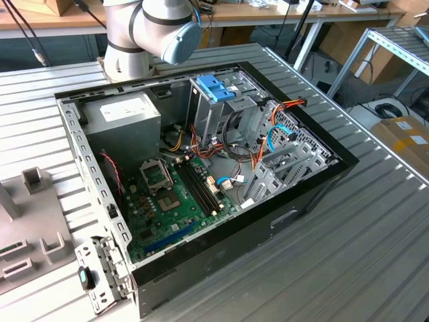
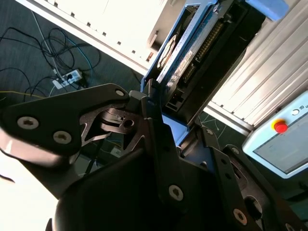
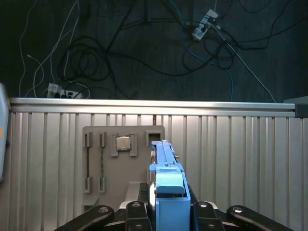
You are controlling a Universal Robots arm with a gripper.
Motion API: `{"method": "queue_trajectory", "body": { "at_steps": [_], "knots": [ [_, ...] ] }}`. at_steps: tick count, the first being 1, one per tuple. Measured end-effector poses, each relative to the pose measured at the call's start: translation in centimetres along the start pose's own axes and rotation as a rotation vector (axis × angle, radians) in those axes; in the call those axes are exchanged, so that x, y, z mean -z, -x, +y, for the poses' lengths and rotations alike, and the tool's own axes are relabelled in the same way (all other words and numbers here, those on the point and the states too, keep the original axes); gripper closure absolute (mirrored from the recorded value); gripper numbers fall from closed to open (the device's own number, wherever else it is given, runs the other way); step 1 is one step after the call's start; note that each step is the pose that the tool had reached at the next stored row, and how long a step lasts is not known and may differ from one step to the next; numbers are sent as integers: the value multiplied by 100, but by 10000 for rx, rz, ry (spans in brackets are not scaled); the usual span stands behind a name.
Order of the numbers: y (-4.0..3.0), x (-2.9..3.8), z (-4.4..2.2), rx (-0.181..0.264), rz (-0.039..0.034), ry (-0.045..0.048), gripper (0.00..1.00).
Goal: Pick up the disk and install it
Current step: 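Pick up the disk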
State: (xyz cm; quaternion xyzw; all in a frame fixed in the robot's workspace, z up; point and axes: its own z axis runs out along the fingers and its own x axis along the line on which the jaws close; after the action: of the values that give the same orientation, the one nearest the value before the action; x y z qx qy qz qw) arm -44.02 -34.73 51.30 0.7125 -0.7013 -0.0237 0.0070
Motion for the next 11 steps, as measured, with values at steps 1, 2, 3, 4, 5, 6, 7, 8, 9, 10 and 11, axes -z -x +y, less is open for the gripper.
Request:
{"method": "queue_trajectory", "body": {
  "at_steps": [1,2,3,4,5,6,7,8,9,10,11],
  "knots": [
    [0,16,1,0,0,0,63],
    [1,25,1,0,0,0,63],
    [1,37,2,0,0,-1,63],
    [1,52,2,0,-1,-1,63],
    [2,73,3,0,-1,-1,63],
    [2,90,4,0,0,0,63],
    [2,99,4,0,-1,-1,63],
    [3,110,5,0,0,0,63],
    [3,118,5,0,0,0,63],
    [3,127,5,0,0,0,63],
    [3,136,6,0,0,0,63]
  ]
}}
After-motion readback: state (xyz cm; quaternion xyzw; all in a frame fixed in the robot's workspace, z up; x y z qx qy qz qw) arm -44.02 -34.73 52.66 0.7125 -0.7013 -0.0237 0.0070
